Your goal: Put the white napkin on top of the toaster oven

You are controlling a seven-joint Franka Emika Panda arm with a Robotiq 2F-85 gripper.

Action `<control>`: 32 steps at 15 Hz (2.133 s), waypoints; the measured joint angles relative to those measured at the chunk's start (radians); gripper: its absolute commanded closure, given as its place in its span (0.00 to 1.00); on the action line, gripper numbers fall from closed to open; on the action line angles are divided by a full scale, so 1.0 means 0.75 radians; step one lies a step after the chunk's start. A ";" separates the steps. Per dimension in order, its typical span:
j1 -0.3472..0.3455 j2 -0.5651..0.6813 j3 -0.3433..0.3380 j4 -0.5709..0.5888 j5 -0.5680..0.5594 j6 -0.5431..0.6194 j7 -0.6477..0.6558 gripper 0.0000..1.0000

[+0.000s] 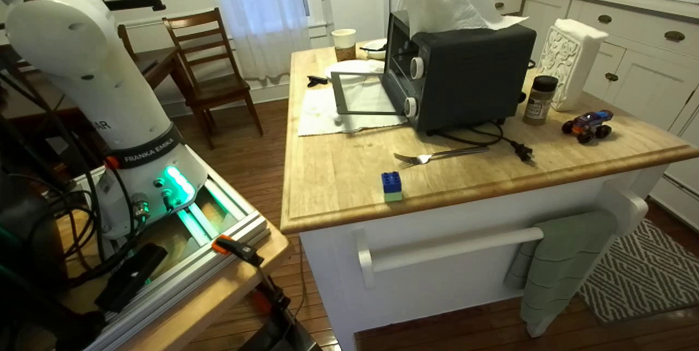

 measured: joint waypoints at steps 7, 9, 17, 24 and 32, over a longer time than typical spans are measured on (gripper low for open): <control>-0.001 0.195 0.038 0.150 0.021 0.001 -0.006 0.24; -0.002 0.232 0.039 0.171 -0.003 0.001 0.034 0.10; -0.074 0.144 0.010 0.158 -0.468 -0.050 0.561 0.00; -0.216 -0.161 -0.096 0.089 -0.998 -0.407 1.193 0.00; -0.244 -0.315 -0.247 0.094 -1.124 -0.733 1.465 0.00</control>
